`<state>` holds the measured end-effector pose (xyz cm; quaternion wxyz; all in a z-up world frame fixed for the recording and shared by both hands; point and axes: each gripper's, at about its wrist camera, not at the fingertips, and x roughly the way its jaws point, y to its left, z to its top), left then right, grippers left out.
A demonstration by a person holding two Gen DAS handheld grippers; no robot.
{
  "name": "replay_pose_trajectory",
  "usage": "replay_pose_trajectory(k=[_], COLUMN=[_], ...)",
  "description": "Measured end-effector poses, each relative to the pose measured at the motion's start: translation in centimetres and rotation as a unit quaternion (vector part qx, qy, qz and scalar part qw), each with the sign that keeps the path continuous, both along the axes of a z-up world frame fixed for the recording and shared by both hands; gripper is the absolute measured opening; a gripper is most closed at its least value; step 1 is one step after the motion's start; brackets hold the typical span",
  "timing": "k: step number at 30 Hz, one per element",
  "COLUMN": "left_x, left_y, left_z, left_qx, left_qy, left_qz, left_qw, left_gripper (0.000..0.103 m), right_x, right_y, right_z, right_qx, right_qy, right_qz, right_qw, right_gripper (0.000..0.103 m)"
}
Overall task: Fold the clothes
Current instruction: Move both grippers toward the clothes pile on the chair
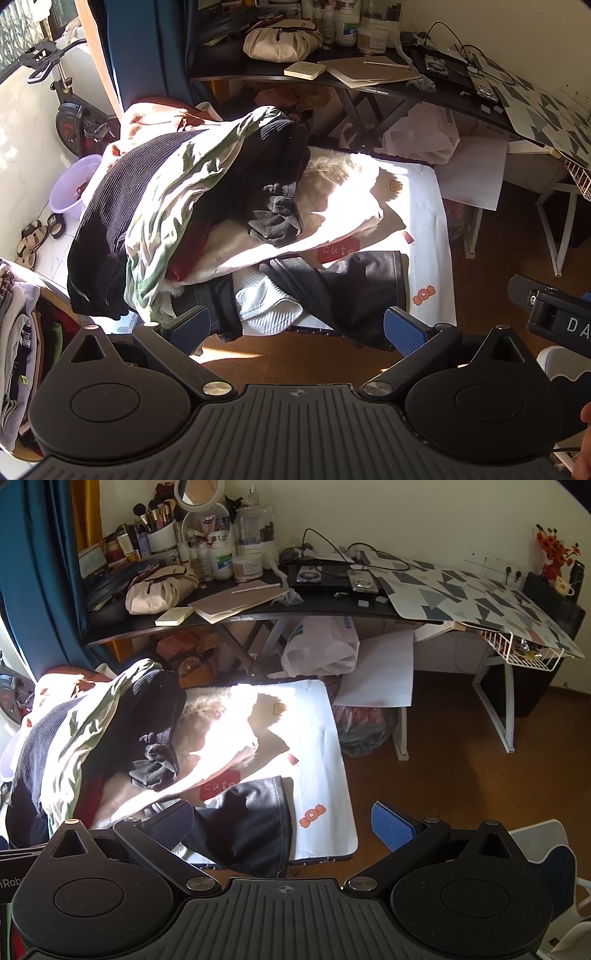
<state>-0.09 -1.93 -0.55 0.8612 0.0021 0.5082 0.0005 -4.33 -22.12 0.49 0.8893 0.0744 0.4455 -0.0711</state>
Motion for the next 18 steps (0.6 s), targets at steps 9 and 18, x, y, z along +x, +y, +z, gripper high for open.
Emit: replay_pose_trajectory(k=[9, 18], left_x=[0.4, 1.7], left_y=[-1.4, -1.3], left_z=[-0.3, 0.1], left_qx=[0.01, -0.001], left_qy=[0.009, 0.011], left_qz=[0.008, 0.048], left_qw=[0.9999, 0.9988], left_gripper=[0.102, 0.102], right_x=[0.9, 3.2], right_y=[-1.8, -4.4], right_z=[-1.1, -1.0], right_qx=[0.021, 0.038], right_qy=[0.007, -0.009], right_qz=[-0.001, 0.027], right_qw=[1.0, 0.999], right_gripper=[0.102, 0.102])
